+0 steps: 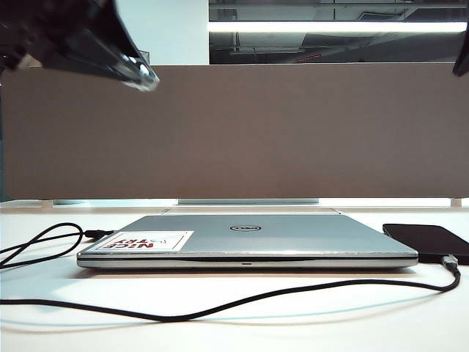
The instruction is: Pick up the charging cable and the phone, plug the charging cable into the charging port on the phone, and finally place them back on the table.
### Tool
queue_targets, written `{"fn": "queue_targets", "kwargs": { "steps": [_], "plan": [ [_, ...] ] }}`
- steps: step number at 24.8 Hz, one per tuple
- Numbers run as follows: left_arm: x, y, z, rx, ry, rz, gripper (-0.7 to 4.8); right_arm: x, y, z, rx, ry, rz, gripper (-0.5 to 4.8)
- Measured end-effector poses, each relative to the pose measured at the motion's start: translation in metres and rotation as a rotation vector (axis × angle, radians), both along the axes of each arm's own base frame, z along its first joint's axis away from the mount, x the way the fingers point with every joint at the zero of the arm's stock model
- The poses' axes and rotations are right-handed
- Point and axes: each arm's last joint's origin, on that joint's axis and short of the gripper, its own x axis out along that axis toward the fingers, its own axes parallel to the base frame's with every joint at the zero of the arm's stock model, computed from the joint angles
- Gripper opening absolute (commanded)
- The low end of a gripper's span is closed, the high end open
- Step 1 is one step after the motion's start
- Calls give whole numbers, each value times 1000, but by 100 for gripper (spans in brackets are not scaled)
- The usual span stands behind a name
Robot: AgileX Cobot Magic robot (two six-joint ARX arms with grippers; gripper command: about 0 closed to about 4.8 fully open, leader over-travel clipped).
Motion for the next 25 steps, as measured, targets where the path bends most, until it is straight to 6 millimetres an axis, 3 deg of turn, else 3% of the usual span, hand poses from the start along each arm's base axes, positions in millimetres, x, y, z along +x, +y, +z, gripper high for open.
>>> {"fn": "queue_targets", "kwargs": {
  "steps": [5,11,18,23,25],
  "plan": [
    [-20,23,-12,11,14,37,-6,-50,9,-9,-23,-209,2,-5],
    [-54,48,-24,-45,-68,45,-6,-99,8,-18,6,-308,-18,-5],
    [-73,61,-48,-73,-157,35,-6,-121,7,-52,18,-447,-21,-5],
    [-72,60,-48,-96,-197,35,-6,-130,7,-79,21,-503,-20,-5],
    [-70,59,-57,-97,-217,31,-6,-133,7,-97,23,-548,-22,-5]
  ]
}}
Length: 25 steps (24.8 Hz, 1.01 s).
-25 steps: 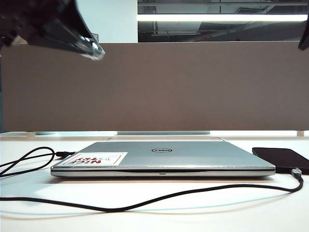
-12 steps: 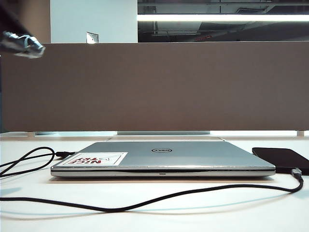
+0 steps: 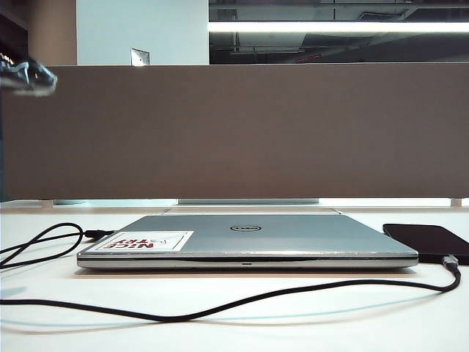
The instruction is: Pick up the charging cable and the phone, plug the charging cable into the charging port on the phone, and finally place them back on the table.
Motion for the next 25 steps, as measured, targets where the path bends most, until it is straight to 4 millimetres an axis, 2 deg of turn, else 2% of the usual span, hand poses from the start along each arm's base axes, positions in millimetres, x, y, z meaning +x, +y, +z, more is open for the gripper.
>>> {"fn": "queue_targets", "kwargs": {
  "steps": [4,6,13,21,25],
  "plan": [
    [2,-1,-16,-3,-24,-2,-6,-3,0,-18,1,-25,0,-5],
    [2,-2,-33,8,-18,-3,-6,-4,0,-29,0,-20,-10,-5],
    [1,-1,-57,24,3,-3,-6,-4,0,-34,6,-6,19,-5],
    [2,-1,-54,-9,-46,-3,-6,-4,0,-34,6,-6,19,-5],
    [2,2,-46,-59,-123,14,-6,-4,0,-34,6,-6,19,-5]
  ]
}}
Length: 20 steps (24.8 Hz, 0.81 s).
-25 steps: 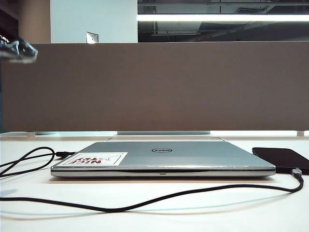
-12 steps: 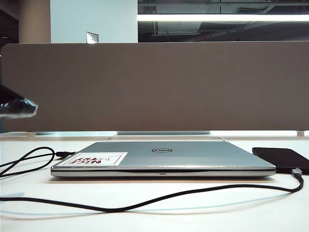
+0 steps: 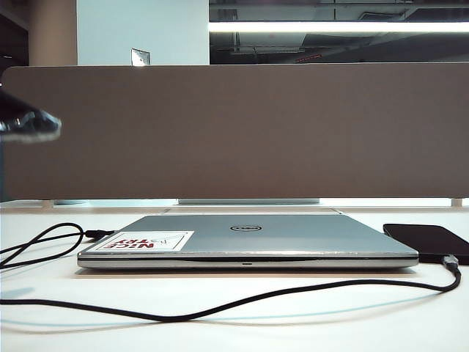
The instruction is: Pick up the charging cable and the phone, plug the charging cable into the charging port on the phone, and finally place them back on the table.
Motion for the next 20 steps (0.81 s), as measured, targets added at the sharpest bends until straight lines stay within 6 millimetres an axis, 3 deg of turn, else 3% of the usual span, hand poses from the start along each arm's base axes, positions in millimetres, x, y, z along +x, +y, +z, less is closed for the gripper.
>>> {"fn": "queue_targets", "kwargs": {
  "steps": [9,20],
  "plan": [
    [3,35,18,-83,-183,307,-6,0,0,0,0,0,0,-5],
    [2,66,12,-18,-159,613,-6,0,0,0,0,0,-1,-5]
  ]
}}
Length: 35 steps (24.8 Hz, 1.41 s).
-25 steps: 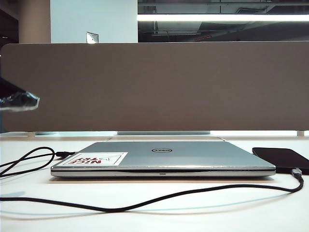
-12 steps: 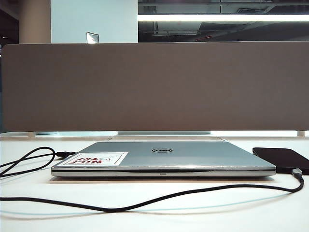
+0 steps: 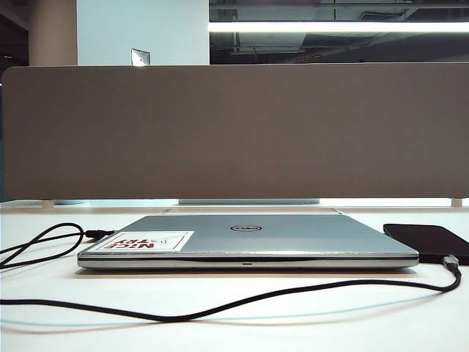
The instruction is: Pick up the charging cable and the phone, plug the charging cable into the charging port on the phone, and finally place them back on the table.
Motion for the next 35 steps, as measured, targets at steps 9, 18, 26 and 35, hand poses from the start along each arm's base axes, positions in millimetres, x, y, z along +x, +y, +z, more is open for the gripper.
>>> {"fn": "queue_targets", "kwargs": {
  "steps": [9,18,26,35],
  "plan": [
    [0,5,-5,106,44,57,-6,0,0,0,0,0,0,-5],
    [0,5,-5,153,42,60,-6,0,0,0,0,0,0,-5],
    [0,5,-5,82,46,56,-6,0,0,0,0,0,0,-5],
    [0,5,-5,70,46,55,-5,0,0,0,0,0,0,-5]
  ]
}}
